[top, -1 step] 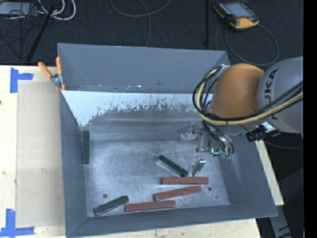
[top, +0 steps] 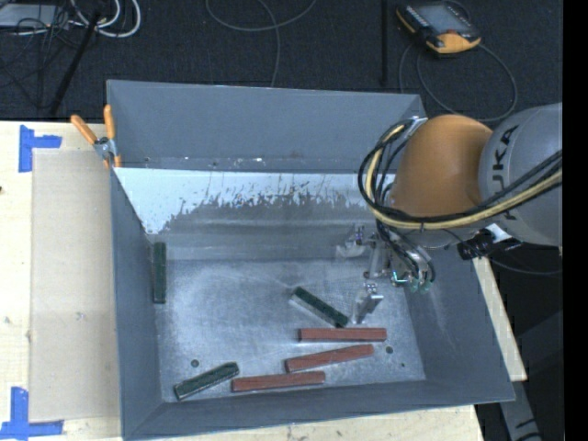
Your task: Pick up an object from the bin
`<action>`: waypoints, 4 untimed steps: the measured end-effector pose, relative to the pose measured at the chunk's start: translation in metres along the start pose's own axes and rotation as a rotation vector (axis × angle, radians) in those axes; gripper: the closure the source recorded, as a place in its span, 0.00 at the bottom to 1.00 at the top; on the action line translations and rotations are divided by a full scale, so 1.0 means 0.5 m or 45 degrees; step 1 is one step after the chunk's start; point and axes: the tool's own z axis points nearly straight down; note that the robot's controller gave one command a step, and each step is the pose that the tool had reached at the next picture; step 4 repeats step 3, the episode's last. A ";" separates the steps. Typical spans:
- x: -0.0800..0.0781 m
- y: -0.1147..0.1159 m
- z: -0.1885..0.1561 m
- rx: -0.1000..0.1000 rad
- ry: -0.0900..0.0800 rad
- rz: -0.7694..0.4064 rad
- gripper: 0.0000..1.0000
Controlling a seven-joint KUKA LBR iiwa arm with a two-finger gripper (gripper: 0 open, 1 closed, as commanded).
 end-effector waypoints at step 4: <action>0.019 0.047 -0.179 0.000 -0.011 -0.102 1.00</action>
Offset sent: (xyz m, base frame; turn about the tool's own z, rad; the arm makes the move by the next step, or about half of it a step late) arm 0.0000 0.0000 0.0000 0.0000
